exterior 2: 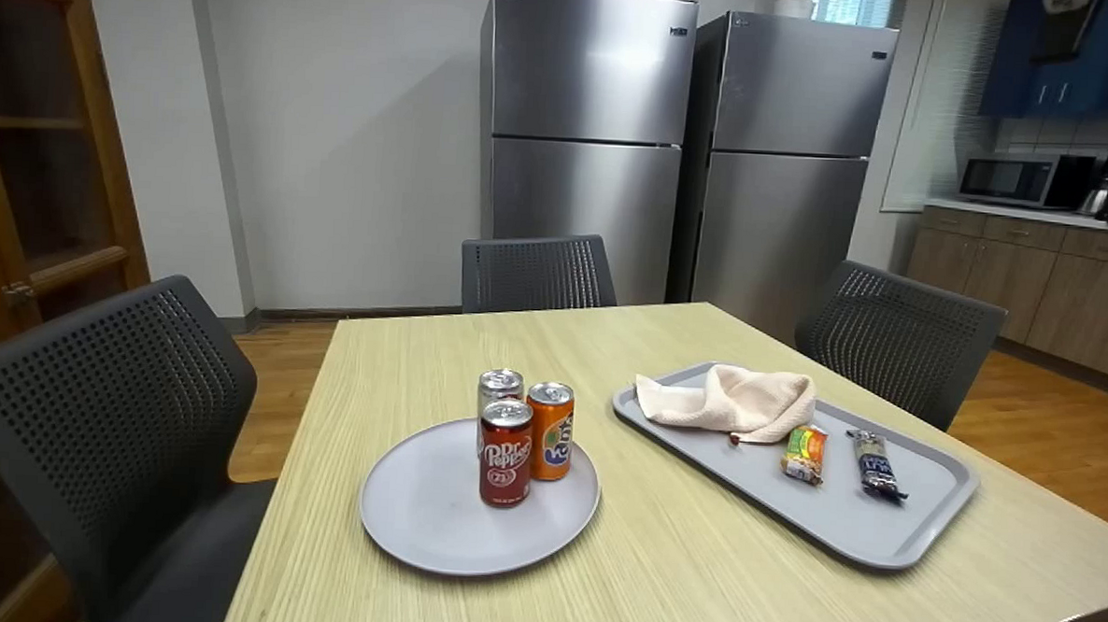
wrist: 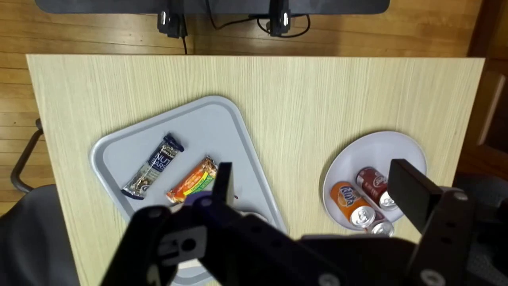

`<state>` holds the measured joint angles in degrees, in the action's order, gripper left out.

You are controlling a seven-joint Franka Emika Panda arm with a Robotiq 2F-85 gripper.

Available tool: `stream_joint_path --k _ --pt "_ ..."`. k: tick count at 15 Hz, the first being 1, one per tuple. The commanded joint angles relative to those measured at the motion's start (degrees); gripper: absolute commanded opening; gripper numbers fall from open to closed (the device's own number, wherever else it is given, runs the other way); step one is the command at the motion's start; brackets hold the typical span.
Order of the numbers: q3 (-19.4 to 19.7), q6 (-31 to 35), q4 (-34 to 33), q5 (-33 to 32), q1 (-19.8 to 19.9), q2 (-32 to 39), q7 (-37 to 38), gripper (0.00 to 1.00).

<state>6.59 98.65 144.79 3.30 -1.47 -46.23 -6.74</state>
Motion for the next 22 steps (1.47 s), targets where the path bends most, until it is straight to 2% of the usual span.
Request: stream_joint_path --k 1,13,22 --pt "-1.8 6.5 2.1 0.4 2.0 1.3 2.9 1.00" --pt "-3.6 30.7 7.7 0.6 2.7 9.1 10.9 1.00" --pt "-4.5 46.5 8.7 0.3 3.3 20.9 15.0 1.00"
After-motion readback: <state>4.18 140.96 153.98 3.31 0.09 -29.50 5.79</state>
